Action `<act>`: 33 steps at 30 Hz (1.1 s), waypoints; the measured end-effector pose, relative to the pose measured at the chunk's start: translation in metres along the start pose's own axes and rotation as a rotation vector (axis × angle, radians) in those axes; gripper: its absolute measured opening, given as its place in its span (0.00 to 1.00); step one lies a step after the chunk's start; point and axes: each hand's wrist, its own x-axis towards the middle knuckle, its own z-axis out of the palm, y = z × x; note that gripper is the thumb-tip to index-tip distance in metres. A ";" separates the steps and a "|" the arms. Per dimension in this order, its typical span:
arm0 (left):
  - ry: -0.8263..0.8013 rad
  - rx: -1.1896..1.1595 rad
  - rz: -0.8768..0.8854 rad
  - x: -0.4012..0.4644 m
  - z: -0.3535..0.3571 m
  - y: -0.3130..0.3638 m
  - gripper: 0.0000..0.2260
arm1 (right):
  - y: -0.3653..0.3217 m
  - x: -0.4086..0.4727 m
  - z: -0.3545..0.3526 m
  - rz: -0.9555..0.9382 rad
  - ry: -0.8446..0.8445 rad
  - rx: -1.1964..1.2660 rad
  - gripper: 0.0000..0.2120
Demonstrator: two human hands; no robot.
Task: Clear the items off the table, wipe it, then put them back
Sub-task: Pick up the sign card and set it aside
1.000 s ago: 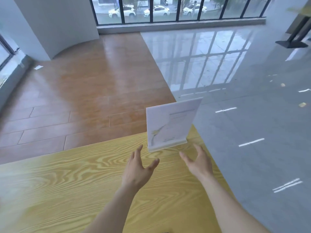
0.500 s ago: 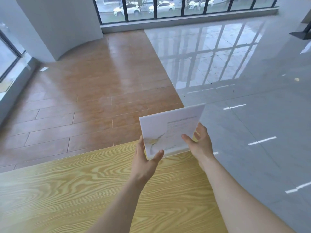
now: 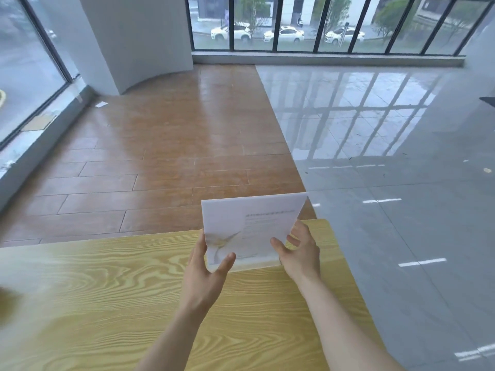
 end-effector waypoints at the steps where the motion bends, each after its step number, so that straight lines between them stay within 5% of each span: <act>1: 0.039 -0.004 -0.015 -0.008 -0.016 -0.003 0.38 | -0.006 -0.008 0.012 -0.015 -0.022 -0.010 0.30; 19: 0.769 -0.208 -0.248 -0.182 -0.353 -0.131 0.32 | -0.120 -0.260 0.300 -0.324 -0.580 -0.154 0.22; 33: 1.005 -0.259 -0.342 -0.275 -0.534 -0.227 0.30 | -0.147 -0.425 0.471 -0.382 -0.900 -0.231 0.21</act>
